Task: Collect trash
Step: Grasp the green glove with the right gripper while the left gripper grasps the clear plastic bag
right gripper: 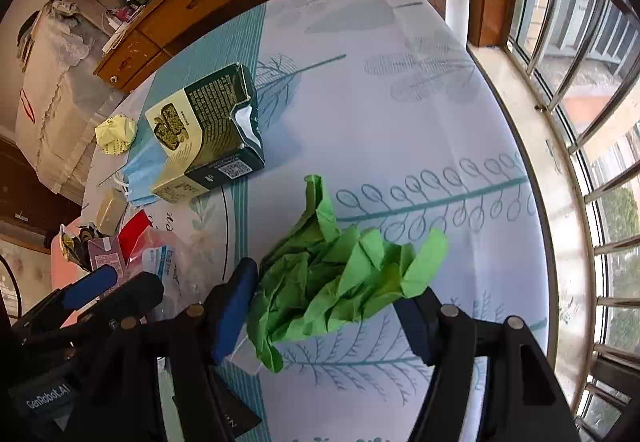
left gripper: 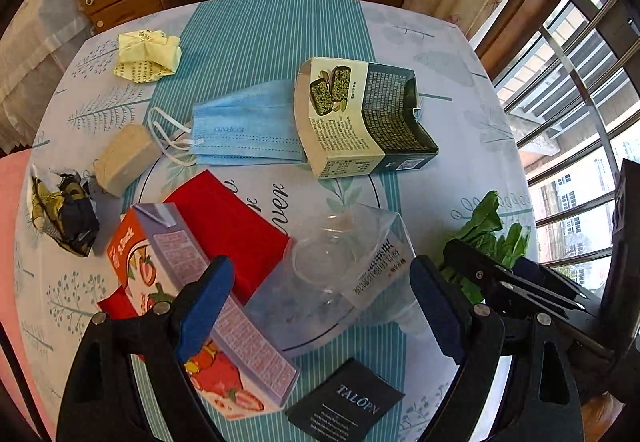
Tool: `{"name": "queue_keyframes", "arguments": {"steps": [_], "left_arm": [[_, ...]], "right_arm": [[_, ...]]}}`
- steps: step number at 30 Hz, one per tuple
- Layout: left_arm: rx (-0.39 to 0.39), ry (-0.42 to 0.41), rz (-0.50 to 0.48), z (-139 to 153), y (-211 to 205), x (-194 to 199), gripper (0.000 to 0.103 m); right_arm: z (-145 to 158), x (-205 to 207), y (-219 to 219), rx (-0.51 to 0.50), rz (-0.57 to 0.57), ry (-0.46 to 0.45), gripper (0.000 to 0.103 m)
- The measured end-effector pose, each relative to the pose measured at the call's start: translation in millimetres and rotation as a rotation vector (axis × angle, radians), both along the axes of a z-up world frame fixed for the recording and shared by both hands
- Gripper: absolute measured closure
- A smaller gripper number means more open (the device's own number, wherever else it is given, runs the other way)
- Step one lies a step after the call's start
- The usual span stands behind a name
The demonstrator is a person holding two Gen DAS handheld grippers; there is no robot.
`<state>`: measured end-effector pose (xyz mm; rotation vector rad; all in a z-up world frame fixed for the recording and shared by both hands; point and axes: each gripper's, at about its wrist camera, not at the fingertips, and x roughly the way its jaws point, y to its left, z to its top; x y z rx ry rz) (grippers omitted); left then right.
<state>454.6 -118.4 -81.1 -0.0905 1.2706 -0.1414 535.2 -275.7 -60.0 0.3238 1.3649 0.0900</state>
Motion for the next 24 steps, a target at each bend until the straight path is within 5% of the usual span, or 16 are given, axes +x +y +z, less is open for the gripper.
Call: {"name": "queue_keyframes", "arguments": {"steps": [7,18,22,24], "left_arm": [[-0.016,0.053,0.053,-21,3,11,0.035],[-0.078,0.072,0.027,-34,-20,29,0.040],[-0.153,0.072,0.028,-34,-28,32,0.071],[-0.161,0.067,0.029,-34,-32,33,0.078]], "right_arm": [[0,1,-2,-0.009,0.067,-0.026,0.052],[1,-2,4,-0.014,0.136,-0.043,0.055],[1,-2,2,-0.009,0.140,-0.047,0.056],[1,-2,2,-0.008,0.141,-0.047,0.056]]}}
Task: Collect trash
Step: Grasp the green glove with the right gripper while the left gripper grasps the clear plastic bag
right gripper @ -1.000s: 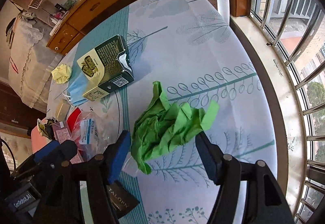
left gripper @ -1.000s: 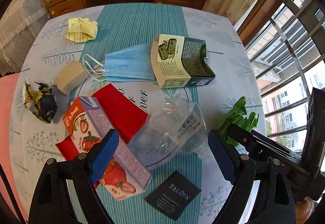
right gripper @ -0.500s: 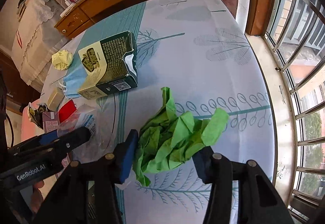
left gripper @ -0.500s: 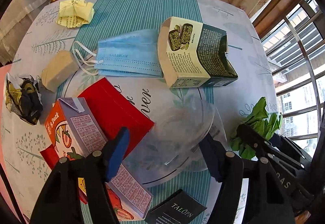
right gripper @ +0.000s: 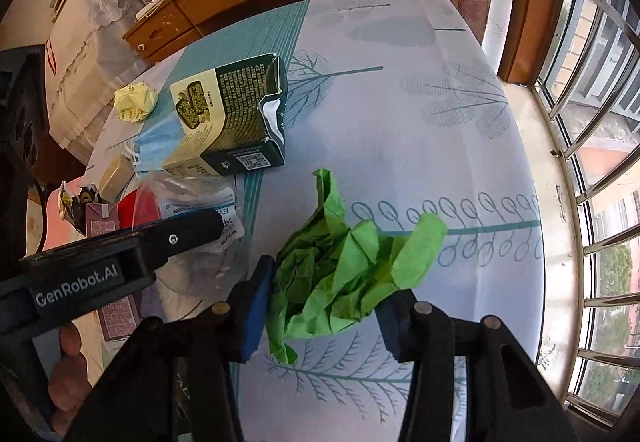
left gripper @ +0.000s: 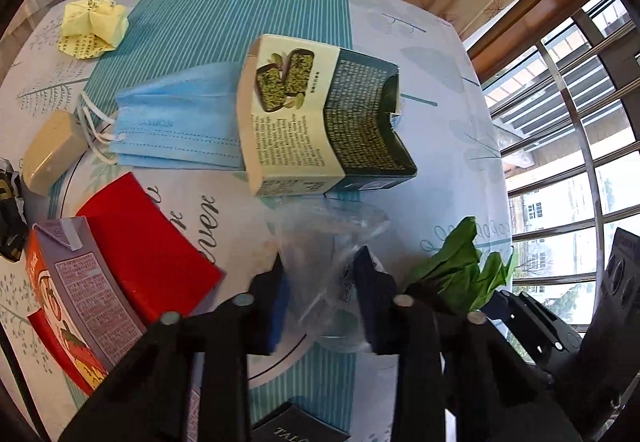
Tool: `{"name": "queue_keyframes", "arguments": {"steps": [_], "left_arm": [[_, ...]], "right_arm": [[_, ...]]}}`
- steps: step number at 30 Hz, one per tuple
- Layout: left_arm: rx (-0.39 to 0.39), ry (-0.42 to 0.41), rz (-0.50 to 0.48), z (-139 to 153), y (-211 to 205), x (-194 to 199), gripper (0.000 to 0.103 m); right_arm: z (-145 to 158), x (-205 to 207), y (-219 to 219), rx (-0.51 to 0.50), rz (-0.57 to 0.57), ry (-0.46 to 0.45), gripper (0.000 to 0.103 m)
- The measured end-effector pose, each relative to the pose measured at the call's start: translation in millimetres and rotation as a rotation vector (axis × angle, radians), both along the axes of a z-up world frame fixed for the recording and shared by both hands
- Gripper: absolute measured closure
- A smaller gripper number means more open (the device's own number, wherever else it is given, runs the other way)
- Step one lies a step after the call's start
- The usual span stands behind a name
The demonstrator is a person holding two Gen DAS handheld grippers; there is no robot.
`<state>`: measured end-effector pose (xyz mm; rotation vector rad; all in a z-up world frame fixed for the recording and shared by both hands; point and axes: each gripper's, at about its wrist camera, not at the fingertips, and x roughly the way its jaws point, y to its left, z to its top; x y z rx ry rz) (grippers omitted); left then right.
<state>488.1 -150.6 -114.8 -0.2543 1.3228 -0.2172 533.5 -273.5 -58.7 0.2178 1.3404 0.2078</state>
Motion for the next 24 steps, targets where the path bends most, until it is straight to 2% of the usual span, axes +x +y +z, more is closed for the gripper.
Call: {"name": "queue_keyframes", "arguments": {"steps": [4,9,17,24], "left_arm": [[-0.013,-0.010,0.000,2,-3,-3,0.083],[-0.024,-0.002,-0.001,10,1,-18,0.085],[-0.029,-0.050,-0.023,47,17,-66,0.085],[-0.027,-0.118,-0.014,91,52,-126,0.085]], "right_arm": [[1,-2,2,-0.001,0.008,0.007,0.057],[7,-11,6,-0.003,0.011,0.010,0.059],[35,-40,16,-0.017,0.022,-0.002,0.059],[64,-77,36,-0.043,0.061,-0.018,0.059]]}}
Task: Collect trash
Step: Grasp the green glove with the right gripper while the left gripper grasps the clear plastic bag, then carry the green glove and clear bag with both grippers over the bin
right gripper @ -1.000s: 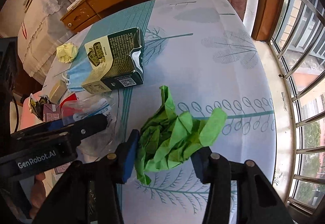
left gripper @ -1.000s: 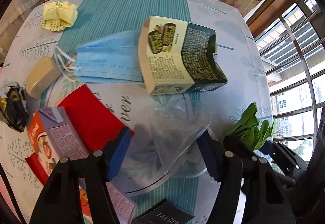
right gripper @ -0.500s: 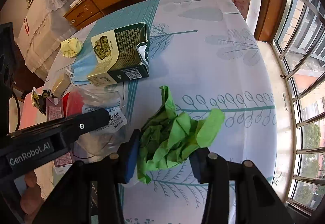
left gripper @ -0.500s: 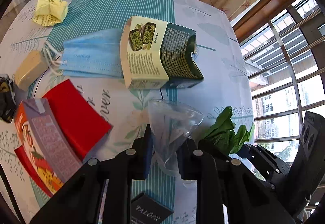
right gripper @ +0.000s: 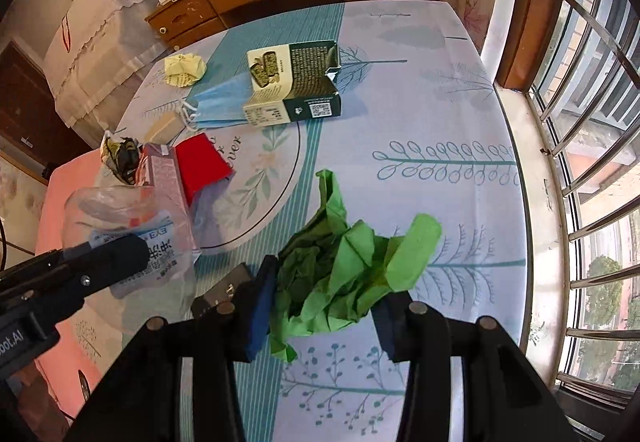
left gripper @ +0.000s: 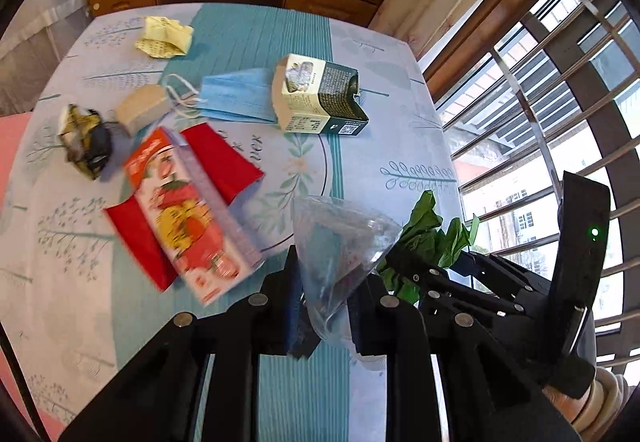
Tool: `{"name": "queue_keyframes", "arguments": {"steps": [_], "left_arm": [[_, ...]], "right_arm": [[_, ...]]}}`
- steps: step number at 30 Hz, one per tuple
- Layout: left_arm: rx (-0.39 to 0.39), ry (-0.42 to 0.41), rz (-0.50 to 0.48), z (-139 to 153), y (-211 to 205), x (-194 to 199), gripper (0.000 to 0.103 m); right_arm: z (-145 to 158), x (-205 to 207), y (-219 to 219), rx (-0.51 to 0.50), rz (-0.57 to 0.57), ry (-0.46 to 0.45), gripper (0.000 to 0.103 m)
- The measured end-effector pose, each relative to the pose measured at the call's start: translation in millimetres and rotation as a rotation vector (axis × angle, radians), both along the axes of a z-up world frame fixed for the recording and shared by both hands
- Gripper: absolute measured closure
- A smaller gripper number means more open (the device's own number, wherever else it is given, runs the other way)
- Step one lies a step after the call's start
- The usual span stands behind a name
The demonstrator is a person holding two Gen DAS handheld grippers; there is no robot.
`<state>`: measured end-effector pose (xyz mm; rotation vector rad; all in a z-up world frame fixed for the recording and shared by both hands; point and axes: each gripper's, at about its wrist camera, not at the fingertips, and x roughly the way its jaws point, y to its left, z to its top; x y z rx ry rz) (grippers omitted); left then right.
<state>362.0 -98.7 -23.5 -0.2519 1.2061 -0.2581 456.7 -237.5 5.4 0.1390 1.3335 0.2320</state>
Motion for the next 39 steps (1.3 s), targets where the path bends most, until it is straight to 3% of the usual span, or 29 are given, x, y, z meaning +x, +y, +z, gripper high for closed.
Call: {"name": "queue_keyframes", "arguments": {"steps": [11,25,31,39], "left_arm": [[0.010,-0.117,0.010,55,73,-96,0.085],[0.002,-0.237,-0.090,88,148,-242,0.085],[-0.007,-0.245,-0.106,81,170,-289,0.085],[-0.014,-0.142,-0.116,35,176,-328,0.085]], "right_arm": [[56,-87,55,-0.015,0.017,-0.069,0.059],[95,-245,112,-0.034,-0.152,-0.119,0.060],[100,-296,132,-0.079,-0.139,-0.119,0.060],[84,-335,147,-0.121,-0.117,-0.045,0.060]]}}
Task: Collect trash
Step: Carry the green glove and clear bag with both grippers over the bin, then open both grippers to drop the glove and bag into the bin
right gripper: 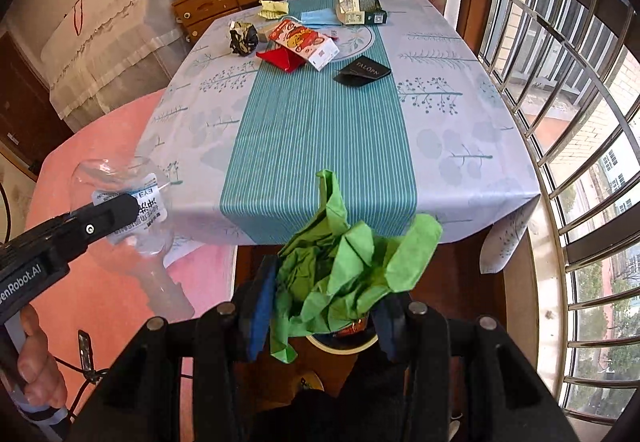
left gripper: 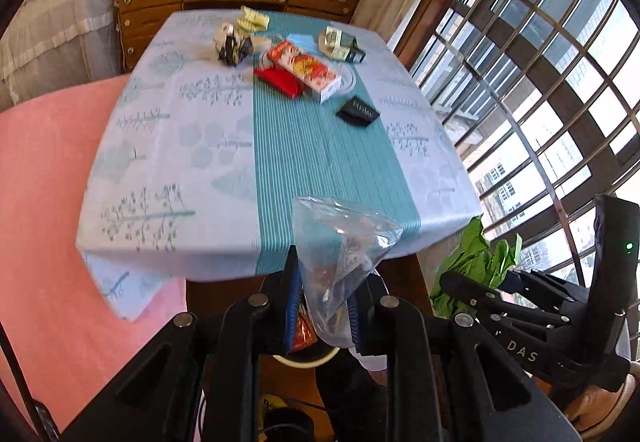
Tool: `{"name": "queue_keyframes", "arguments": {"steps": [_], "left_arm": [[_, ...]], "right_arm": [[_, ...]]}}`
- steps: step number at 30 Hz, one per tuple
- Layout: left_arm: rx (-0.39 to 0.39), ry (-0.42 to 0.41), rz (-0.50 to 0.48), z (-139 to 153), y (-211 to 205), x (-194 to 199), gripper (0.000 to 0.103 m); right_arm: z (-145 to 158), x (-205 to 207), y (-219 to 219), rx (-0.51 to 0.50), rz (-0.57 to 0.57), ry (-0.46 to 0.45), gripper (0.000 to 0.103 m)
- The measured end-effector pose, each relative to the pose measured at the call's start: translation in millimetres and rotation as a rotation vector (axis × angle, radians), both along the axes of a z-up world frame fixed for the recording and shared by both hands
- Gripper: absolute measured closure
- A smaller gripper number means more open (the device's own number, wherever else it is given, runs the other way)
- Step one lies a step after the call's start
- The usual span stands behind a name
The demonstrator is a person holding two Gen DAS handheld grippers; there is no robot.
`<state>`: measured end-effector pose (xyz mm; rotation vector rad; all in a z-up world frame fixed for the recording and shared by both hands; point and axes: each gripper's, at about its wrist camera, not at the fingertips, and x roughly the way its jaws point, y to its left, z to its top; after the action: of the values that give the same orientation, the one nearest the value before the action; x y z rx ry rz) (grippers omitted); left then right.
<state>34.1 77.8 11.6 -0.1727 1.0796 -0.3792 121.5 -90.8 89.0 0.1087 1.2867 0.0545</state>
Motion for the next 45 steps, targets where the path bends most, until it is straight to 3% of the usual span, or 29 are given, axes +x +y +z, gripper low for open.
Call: {"name": "queue_keyframes", "arguments": {"steps": [6,12,25,34,36,38,40,45], "left_arm": [[0.002,0.101,-0.005,-44,-8,-15,0.085],[0.010,0.187,-0.025,-97,-24,-23,0.085],[-0.010,0.415,0.062,-278,-49,-19,0.085],[0.062,0.458,0.045,-363,-79,-20,0.083],[0.079,0.457,0.044,-372,-83,-17,0.076],[0.095,0.465,0.042,-382,-87,-14,0.045],[0.107,0.450,0.060,-384,-85,-10,0.031],[0.141,0.453,0.087,-391,-78,-10,0.025]], "right_arm": [[-40,-24,6,0.004,0.003,0.076,0.060],[-107,-45,-1,0.015,-0.023,0.173,0.059],[-271,-70,-41,0.059,-0.115,0.298,0.059],[-349,-59,-62,0.125,-0.159,0.339,0.056],[-356,-57,-62,0.130,-0.162,0.343,0.053],[-361,-52,-62,0.129,-0.159,0.341,0.050],[-363,-51,-60,0.131,-0.157,0.341,0.045],[-368,-48,-59,0.125,-0.146,0.346,0.044]]}}
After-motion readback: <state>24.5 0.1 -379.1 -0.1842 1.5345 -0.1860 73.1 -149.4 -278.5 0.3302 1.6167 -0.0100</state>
